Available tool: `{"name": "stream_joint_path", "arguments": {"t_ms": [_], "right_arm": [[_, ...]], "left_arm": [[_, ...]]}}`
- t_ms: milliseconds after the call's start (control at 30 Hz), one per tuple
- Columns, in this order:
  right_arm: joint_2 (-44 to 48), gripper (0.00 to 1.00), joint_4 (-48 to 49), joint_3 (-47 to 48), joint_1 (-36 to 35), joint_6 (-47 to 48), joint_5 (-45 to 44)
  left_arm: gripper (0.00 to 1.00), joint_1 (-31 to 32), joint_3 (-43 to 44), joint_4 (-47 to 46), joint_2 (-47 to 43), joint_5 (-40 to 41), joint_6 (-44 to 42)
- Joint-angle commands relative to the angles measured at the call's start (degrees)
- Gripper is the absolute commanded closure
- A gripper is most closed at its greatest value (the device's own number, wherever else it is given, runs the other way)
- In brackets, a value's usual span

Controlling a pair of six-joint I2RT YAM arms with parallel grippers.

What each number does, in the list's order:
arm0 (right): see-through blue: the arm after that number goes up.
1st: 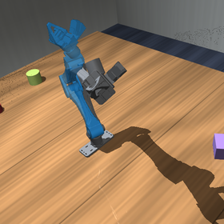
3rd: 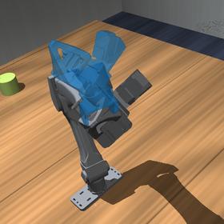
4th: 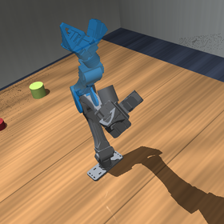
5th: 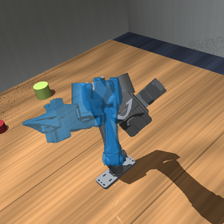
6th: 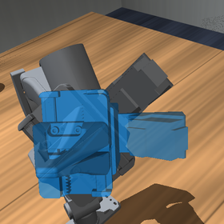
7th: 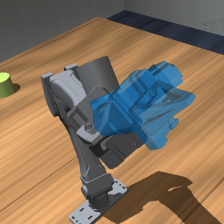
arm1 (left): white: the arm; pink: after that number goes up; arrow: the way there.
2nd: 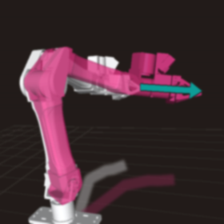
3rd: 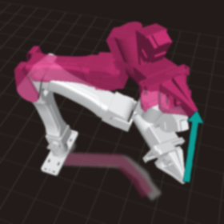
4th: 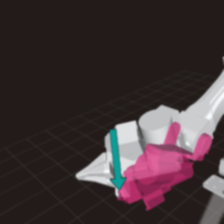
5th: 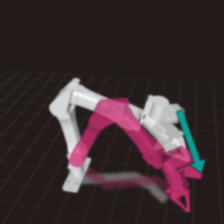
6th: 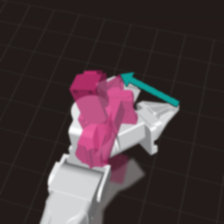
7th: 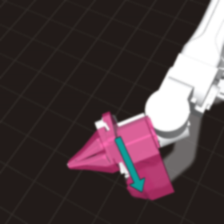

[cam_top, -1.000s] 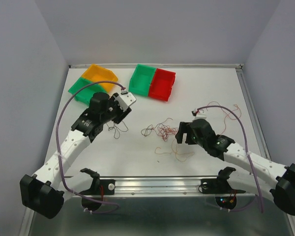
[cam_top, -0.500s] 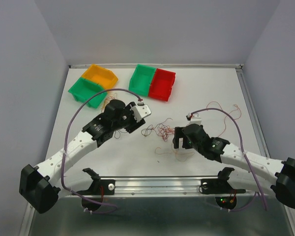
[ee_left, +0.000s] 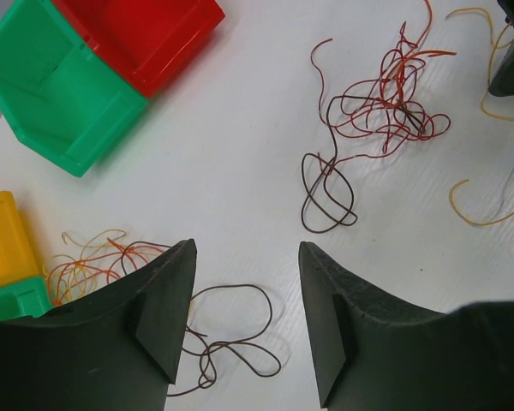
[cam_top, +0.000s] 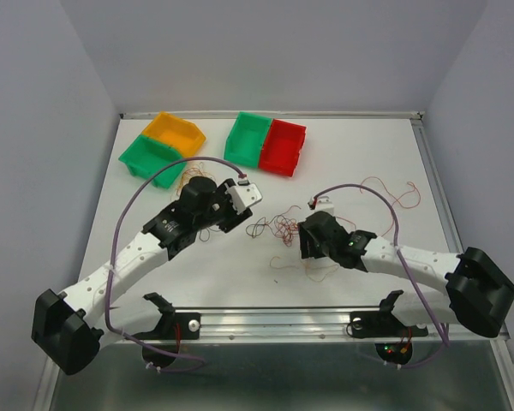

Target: Untangle the cables

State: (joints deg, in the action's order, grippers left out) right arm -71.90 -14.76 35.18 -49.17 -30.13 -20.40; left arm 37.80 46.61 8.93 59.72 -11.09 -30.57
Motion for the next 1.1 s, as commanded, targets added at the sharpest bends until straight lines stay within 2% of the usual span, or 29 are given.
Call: {"name": "stream_joint_path", "arguments": {"t_ms": [0,100,200,233,267,300,400,600,800,867,967,1067], "right_arm": [[0.53,0.49,3.25,2.97,-0.23,1.74,2.11],[1.32,0.64,3.25,2.7,-0.23,2.18,2.3],[1.15,0.68,3.25,2.88,-0.23,2.44,1.95],[0.71,0.76,3.16,2.96,-0.23,2.62,1.86],[0.53,0.97,3.25,3.14,-0.23,2.71,1.6],[0.53,0.99,3.25,3.32,-0.23,2.62,1.07],[1.41,0.99,3.34,3.49,-0.23,3.14,1.24],[9.04,1.0,3.34,6.03,-0.31,6.3,2.56],[17.57,0.99,2.64,12.7,-0.23,10.17,9.41],[18.19,1.0,2.29,15.0,-0.23,11.4,9.94],[17.15,0.99,2.28,20.86,-0.23,13.25,7.32],[11.89,1.0,2.37,27.73,-0.14,14.31,4.68]], "left_arm": [[0.38,0.26,-0.82,-2.25,-1.89,0.63,0.6],[0.38,0.26,-0.91,-2.34,-2.07,0.9,0.51],[0.38,0.26,-1.26,-2.51,-2.33,1.07,0.33],[0.38,0.26,-1.35,-2.51,-2.42,1.07,0.33],[0.38,0.26,-1.43,-2.6,-2.51,1.07,0.33],[0.38,0.26,-1.61,-2.77,-2.59,1.16,0.33],[0.38,0.26,-2.13,-3.04,-2.77,0.99,0.33],[0.38,0.26,-2.93,-3.74,-2.77,0.55,0.33],[0.39,0.26,-3.19,-4.09,-2.51,0.98,0.6],[0.4,0.26,-3.19,-4.79,-2.68,1.77,1.12],[0.4,0.26,-4.33,-8.64,-4.52,9.91,2.87],[0.38,-0.01,-5.65,-11.3,-6.19,13.2,3.58]]}}
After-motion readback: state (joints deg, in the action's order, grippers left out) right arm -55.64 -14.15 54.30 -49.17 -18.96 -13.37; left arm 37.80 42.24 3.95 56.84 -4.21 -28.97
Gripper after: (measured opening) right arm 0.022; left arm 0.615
